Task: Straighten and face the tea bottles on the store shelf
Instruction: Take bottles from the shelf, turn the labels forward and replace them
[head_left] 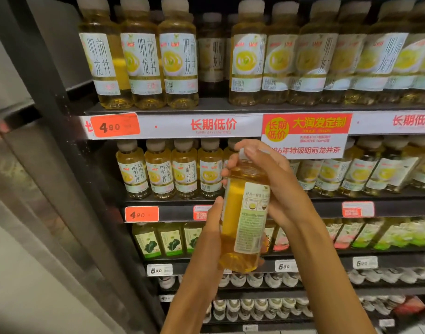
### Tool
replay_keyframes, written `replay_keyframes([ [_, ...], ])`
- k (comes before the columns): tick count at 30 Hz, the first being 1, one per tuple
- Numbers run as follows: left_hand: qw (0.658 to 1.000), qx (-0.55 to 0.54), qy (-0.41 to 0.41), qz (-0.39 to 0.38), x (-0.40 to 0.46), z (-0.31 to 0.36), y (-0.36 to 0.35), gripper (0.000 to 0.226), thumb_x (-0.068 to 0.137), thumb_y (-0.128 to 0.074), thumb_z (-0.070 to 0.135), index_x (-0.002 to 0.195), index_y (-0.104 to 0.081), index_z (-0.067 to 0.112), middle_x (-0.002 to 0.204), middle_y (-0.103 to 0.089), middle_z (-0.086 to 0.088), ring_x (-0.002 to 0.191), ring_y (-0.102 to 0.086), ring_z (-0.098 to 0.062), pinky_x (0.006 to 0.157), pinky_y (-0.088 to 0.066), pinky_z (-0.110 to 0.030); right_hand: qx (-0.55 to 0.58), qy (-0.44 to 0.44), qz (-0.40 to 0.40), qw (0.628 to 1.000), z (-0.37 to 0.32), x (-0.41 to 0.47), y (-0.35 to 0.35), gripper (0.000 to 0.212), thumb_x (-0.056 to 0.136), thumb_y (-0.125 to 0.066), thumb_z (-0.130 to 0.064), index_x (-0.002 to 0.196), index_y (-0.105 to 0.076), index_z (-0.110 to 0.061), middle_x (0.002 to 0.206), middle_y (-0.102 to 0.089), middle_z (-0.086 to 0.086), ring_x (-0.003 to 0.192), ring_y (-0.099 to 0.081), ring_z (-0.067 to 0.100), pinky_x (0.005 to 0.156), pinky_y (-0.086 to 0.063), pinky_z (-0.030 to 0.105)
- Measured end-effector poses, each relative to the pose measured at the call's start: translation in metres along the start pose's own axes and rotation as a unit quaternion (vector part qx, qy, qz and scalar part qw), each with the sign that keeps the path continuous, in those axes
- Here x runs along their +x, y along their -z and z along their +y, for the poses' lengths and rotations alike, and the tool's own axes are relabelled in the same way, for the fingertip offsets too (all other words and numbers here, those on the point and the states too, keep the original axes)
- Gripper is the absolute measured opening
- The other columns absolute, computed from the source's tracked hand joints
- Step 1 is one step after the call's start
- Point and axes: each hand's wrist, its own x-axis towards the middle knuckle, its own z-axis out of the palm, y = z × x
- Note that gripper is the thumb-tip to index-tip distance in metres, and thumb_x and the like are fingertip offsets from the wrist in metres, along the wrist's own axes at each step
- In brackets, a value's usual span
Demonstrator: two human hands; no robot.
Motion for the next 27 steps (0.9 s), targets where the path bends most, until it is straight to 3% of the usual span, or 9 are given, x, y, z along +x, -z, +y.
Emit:
replay_keyframes([
  [3, 0.995, 0.046, -0.032, 0.088, 0.004, -0.001, -0.017, 0.057, 0.067, -0.038, 0.075, 0.089, -0.074, 0.036, 0.085, -0.075, 0.009, 0.081, -0.07, -0.003, 0.081, -0.053, -0.032, -0.048, 0.028, 0.027, 0.998, -0.007, 0.0, 0.007, 0.014, 0.087, -0.062, -0.023, 0.096, -0.063, -0.012, 0.077, -0.067, 0.006, 0.076, -0.067, 0.023, 0.069, -0.056, 0.034],
  [6, 0.985, 0.077, -0.077, 0.131, 0.002, 0.004, -0.035, 0.031, 0.089, -0.037, 0.058, 0.068, -0.054, 0.042, 0.057, -0.062, 0.028, 0.05, -0.05, 0.027, 0.05, -0.041, -0.002, -0.127, 0.069, 0.083, 0.986, -0.013, 0.0, 0.013, 0.005, 0.089, -0.065, -0.025, 0.092, -0.066, -0.022, 0.08, -0.07, 0.004, 0.083, -0.069, 0.025, 0.077, -0.055, 0.04],
  [9, 0.984, 0.096, -0.1, 0.116, -0.001, 0.001, -0.045, 0.026, 0.096, -0.037, 0.045, 0.074, -0.046, 0.037, 0.047, -0.055, 0.038, 0.05, -0.049, 0.028, 0.042, -0.034, 0.005, -0.139, 0.056, 0.09, 0.985, -0.017, 0.001, 0.019, 0.007, 0.088, -0.065, -0.034, 0.093, -0.066, -0.029, 0.088, -0.073, 0.003, 0.094, -0.068, 0.027, 0.088, -0.054, 0.049],
  [12, 0.987, 0.04, -0.096, 0.12, 0.006, -0.003, -0.043, 0.054, 0.075, -0.045, 0.074, 0.103, -0.065, 0.032, 0.095, -0.074, 0.012, 0.09, -0.068, -0.001, 0.084, -0.053, -0.019, -0.117, 0.021, 0.045, 0.992, -0.02, -0.001, 0.028, 0.022, 0.084, -0.062, -0.041, 0.101, -0.066, -0.028, 0.095, -0.074, 0.002, 0.101, -0.068, 0.022, 0.087, -0.054, 0.042],
  [15, 0.994, 0.006, -0.087, 0.068, 0.004, -0.004, -0.038, 0.07, 0.074, -0.045, 0.073, 0.116, -0.066, 0.021, 0.1, -0.073, -0.015, 0.086, -0.071, -0.028, 0.072, -0.057, -0.039, -0.018, 0.002, -0.026, 1.0, -0.023, -0.002, 0.033, 0.028, 0.089, -0.056, -0.031, 0.112, -0.062, -0.015, 0.095, -0.073, 0.008, 0.094, -0.07, 0.024, 0.08, -0.056, 0.034],
  [17, 0.996, -0.006, -0.072, 0.046, 0.005, -0.004, -0.038, 0.065, 0.081, -0.042, 0.067, 0.112, -0.068, 0.017, 0.09, -0.072, -0.019, 0.073, -0.069, -0.03, 0.062, -0.054, -0.037, 0.006, -0.005, -0.041, 0.999, -0.024, -0.002, 0.032, 0.027, 0.09, -0.054, -0.027, 0.111, -0.061, -0.012, 0.092, -0.073, 0.01, 0.088, -0.071, 0.025, 0.076, -0.057, 0.034],
  [21, 0.997, 0.009, -0.039, 0.06, 0.007, 0.001, -0.044, 0.071, 0.078, -0.043, 0.065, 0.118, -0.061, 0.01, 0.098, -0.069, -0.018, 0.083, -0.067, -0.031, 0.077, -0.052, -0.044, -0.022, 0.014, -0.036, 0.999, -0.029, 0.001, 0.028, 0.019, 0.09, -0.056, -0.024, 0.103, -0.062, -0.012, 0.083, -0.071, 0.007, 0.078, -0.069, 0.021, 0.069, -0.055, 0.03],
  [24, 0.988, 0.096, -0.089, 0.086, 0.003, 0.003, -0.038, 0.05, 0.088, -0.041, 0.067, 0.12, -0.061, 0.034, 0.12, -0.067, 0.003, 0.11, -0.063, -0.012, 0.1, -0.046, -0.042, -0.098, 0.04, -0.008, 0.994, -0.031, 0.002, 0.027, 0.015, 0.089, -0.061, -0.028, 0.101, -0.064, -0.018, 0.084, -0.072, 0.004, 0.085, -0.069, 0.023, 0.08, -0.055, 0.036],
  [27, 0.99, 0.084, -0.077, 0.085, -0.004, 0.004, -0.035, 0.05, 0.069, -0.043, 0.081, 0.106, -0.062, 0.053, 0.119, -0.064, 0.02, 0.107, -0.061, 0.002, 0.101, -0.044, -0.038, -0.128, 0.041, 0.031, 0.99, -0.028, 0.001, 0.023, 0.011, 0.087, -0.065, -0.031, 0.097, -0.066, -0.024, 0.088, -0.073, 0.005, 0.095, -0.069, 0.026, 0.09, -0.054, 0.041],
])
